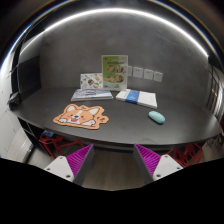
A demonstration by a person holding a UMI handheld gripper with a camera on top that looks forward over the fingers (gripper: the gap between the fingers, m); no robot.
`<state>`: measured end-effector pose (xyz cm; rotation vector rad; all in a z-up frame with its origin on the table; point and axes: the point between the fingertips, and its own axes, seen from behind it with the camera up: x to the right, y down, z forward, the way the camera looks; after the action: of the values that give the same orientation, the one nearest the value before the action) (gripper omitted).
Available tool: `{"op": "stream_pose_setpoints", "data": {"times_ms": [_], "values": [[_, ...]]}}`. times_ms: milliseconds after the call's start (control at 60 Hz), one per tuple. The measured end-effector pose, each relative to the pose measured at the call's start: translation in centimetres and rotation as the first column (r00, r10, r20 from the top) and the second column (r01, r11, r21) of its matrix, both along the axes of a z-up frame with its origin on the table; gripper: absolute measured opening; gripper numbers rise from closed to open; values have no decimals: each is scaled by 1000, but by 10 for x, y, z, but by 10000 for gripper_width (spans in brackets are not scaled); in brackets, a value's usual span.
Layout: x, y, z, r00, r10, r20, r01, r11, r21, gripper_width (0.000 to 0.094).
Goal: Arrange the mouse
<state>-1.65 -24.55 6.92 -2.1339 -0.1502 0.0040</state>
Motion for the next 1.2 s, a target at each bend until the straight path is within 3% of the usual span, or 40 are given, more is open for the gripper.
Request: {"op": "stream_pose_setpoints", "data": {"times_ms": [417, 867, 967, 983, 1200], "values": [[107, 95, -22, 990, -128, 52, 128, 992, -5, 838], [229, 233, -73, 996, -77, 47, 83, 986, -147, 846], [236, 247, -84, 998, -53, 26, 57, 980, -191, 879], [235, 251, -84, 999, -50, 8, 51, 982, -183, 847], [243, 283, -87, 997, -45, -55, 32, 976, -215, 843]]}}
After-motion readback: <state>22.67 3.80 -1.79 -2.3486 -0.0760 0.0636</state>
